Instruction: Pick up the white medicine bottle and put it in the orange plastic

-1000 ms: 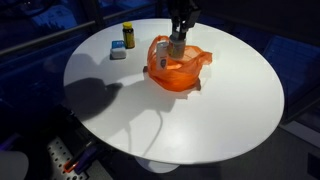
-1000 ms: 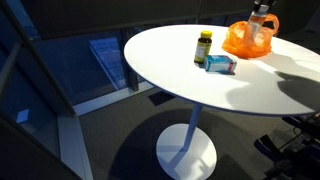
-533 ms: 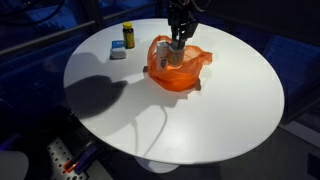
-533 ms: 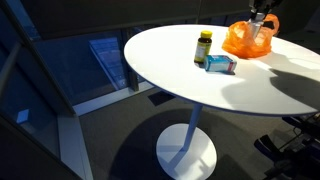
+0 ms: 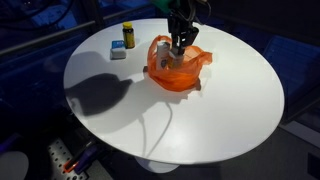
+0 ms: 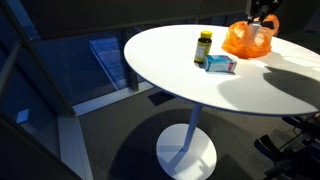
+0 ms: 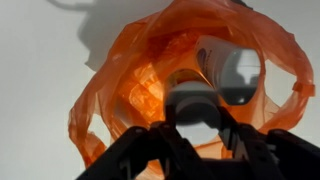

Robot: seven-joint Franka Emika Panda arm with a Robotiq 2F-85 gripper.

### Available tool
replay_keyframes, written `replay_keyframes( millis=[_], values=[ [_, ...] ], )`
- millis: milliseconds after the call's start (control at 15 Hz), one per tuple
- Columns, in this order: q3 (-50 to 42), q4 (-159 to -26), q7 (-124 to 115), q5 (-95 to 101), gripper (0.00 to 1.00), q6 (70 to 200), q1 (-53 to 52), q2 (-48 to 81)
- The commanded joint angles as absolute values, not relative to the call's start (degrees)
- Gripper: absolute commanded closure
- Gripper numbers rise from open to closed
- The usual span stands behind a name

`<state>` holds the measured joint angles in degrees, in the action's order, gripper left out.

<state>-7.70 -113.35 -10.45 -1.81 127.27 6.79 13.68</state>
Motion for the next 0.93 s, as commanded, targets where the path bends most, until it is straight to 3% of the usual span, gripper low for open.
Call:
replay_keyframes(
  millis=[0,67,333,867],
  values=[
    [-7.18,-111.99,-7.57,-4.06,0.31,126.59,7.47,14.45],
    [-7.13,-112.12,-7.32,-4.15,0.30,126.50,7.42,14.16],
    [-6.85,-113.31,-6.81,-3.71,0.00,126.00,6.85,10.95],
    [-5.35,-113.98,-5.32,-5.29,0.00,121.45,6.02,3.68]
  ],
)
